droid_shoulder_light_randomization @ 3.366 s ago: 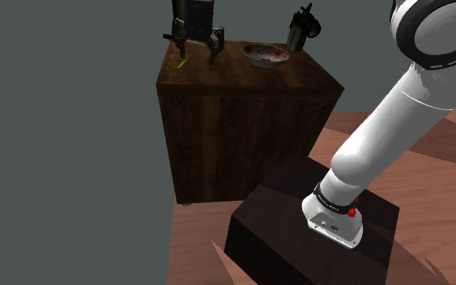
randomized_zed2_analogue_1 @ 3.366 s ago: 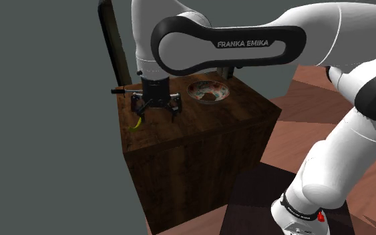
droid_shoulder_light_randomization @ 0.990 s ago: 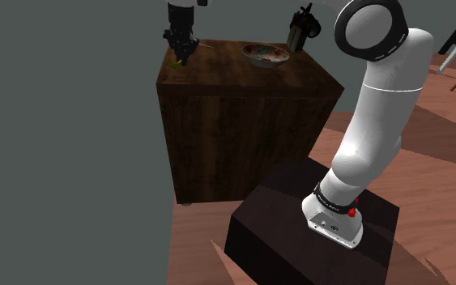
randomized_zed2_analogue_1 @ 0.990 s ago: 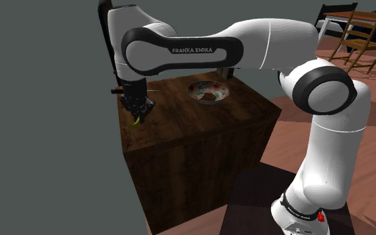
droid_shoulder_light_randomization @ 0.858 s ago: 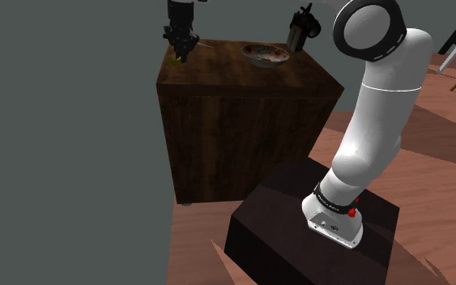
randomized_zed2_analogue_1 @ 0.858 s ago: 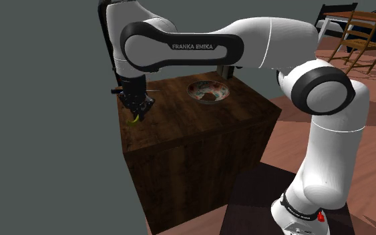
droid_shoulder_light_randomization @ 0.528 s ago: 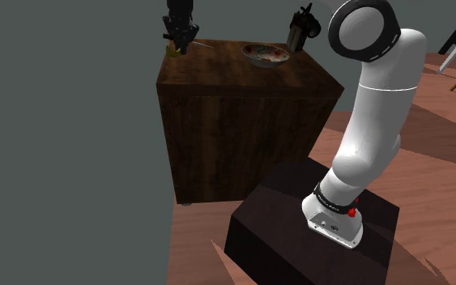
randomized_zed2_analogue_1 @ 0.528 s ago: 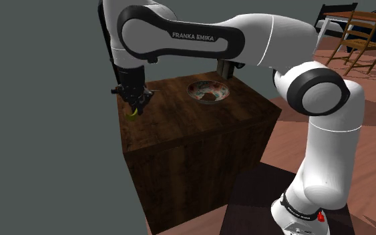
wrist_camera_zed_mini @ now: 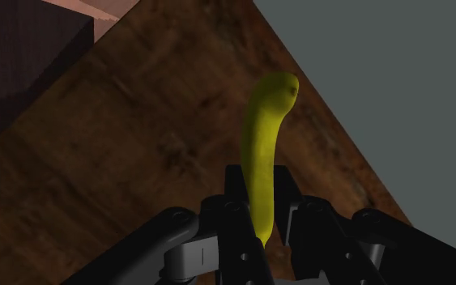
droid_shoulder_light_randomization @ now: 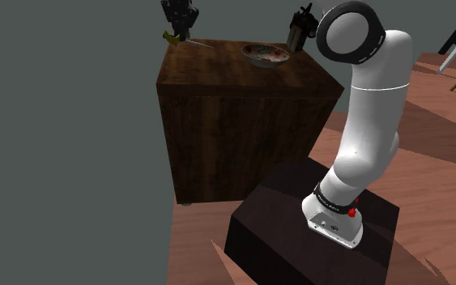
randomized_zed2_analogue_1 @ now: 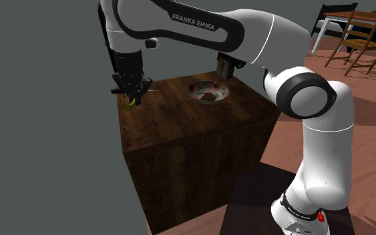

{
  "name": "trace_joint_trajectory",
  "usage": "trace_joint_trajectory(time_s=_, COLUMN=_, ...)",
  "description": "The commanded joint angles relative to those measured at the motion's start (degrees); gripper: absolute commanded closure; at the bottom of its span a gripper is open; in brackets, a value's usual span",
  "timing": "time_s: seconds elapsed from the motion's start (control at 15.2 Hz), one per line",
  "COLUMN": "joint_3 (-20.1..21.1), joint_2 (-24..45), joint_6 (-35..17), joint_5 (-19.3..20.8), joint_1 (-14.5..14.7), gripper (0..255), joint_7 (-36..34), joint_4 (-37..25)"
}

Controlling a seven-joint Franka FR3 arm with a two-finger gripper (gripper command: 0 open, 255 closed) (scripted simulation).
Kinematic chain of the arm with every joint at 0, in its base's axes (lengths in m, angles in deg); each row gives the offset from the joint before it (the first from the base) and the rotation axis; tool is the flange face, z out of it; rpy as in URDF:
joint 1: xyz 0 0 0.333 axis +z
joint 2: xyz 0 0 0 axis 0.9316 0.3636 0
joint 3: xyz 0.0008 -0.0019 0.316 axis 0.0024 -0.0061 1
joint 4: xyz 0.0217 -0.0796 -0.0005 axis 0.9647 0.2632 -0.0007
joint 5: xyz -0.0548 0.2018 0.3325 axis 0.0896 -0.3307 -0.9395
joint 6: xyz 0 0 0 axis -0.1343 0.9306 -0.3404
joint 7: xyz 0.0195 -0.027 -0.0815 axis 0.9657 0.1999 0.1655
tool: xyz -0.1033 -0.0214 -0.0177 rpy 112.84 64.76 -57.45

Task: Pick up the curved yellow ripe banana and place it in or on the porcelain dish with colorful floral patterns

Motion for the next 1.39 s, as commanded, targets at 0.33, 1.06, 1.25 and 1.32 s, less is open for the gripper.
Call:
trace_joint_trajectory(time_s=0.33, joint_3=-0.06, joint_2=-1.56, joint_6=3.37, joint_5=-0.66, joint_1=-1.87, gripper=255, joint_7=1.91, joint_4=-1.83)
trace_joint_trajectory(time_s=1.06, joint_3=-5.93, joint_2=-21.37, joint_6=-3.53, joint_5=-9.95, joint_1=-16.43, gripper=255, joint_7=18.54, joint_4=24.07)
trace_joint_trajectory(time_s=1.25, joint_3=-8.26, joint_2=-24.58, joint_6=-3.98, joint_5=-11.06, joint_1=-18.88, gripper=255, joint_7=23.19, joint_4=27.81)
trace_joint_trajectory(time_s=1.32, joint_3=-9.10, joint_2=-25.49, joint_6=-4.06, joint_5=-11.32, joint_1=-19.59, gripper=255, joint_7=24.72, joint_4=28.86)
